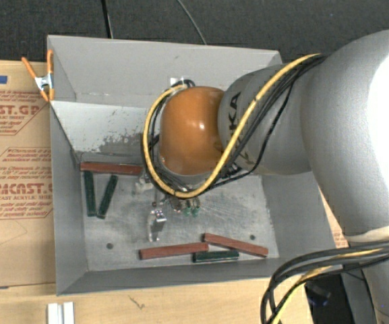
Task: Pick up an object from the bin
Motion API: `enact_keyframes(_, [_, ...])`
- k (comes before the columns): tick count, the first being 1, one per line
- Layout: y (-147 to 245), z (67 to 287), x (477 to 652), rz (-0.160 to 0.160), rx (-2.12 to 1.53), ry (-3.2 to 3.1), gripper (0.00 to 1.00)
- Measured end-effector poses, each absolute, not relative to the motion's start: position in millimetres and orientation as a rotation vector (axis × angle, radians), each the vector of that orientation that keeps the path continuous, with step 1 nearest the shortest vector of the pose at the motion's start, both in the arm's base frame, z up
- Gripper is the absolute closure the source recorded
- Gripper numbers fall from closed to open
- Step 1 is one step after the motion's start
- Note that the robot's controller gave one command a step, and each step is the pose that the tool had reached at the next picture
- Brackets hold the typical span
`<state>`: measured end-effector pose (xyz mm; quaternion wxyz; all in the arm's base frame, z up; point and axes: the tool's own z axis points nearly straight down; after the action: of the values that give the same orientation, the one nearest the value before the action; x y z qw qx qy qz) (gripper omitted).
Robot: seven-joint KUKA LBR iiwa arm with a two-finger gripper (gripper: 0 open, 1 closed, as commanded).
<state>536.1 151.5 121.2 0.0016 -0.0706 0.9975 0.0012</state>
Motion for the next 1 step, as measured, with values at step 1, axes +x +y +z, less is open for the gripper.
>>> enact_keyframes(1, [134.6, 96.2, 537.8, -0.004, -0.355, 3.126, 0.0])
